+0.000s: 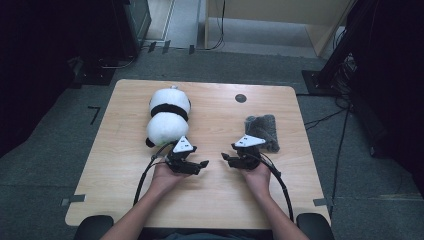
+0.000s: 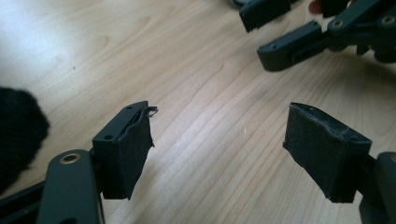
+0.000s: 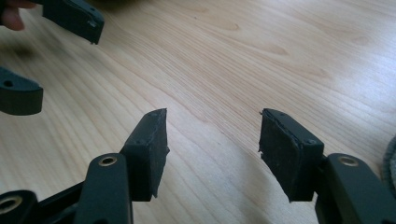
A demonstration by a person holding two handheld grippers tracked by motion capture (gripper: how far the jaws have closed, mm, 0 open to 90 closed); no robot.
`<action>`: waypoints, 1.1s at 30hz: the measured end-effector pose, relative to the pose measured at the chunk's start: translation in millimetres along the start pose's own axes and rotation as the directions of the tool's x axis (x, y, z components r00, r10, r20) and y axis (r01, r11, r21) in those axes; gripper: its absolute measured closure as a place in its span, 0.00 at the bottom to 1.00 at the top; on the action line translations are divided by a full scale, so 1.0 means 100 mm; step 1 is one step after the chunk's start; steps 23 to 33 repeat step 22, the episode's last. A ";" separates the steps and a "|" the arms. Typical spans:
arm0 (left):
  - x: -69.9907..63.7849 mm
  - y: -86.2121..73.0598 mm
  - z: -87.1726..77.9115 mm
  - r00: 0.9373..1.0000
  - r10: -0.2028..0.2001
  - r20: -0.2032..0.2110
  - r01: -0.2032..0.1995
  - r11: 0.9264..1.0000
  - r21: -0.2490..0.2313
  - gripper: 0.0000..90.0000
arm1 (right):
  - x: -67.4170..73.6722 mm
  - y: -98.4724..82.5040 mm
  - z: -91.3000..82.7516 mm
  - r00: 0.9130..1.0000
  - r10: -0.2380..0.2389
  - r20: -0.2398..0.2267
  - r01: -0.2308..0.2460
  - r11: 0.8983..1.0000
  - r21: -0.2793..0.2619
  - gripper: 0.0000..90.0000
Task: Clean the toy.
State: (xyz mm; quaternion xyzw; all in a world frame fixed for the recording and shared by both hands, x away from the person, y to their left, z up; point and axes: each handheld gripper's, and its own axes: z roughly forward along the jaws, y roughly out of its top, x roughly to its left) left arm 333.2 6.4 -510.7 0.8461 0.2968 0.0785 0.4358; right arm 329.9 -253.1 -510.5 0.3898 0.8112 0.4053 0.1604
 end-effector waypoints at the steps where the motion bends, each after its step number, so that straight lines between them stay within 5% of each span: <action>1: 0.00 0.00 0.01 1.000 0.005 -0.008 -0.005 1.000 0.005 0.25 | -0.01 -0.01 0.01 1.000 -0.005 0.006 0.005 1.000 0.008 0.47; 6: 0.02 -0.02 0.03 1.000 0.017 -0.025 -0.016 0.999 0.029 0.25 | -0.02 -0.05 0.08 1.000 -0.013 0.012 0.012 0.999 0.044 0.45; 18: 0.05 -0.03 0.06 0.999 0.005 -0.046 -0.001 0.997 0.082 0.25 | -0.02 -0.06 0.11 0.999 -0.001 0.041 -0.001 0.999 0.036 0.43; 33: 0.04 -0.03 0.07 0.999 0.007 -0.045 -0.003 0.996 0.084 0.25 | -0.02 -0.06 0.11 0.999 -0.002 0.038 0.001 0.999 0.038 0.40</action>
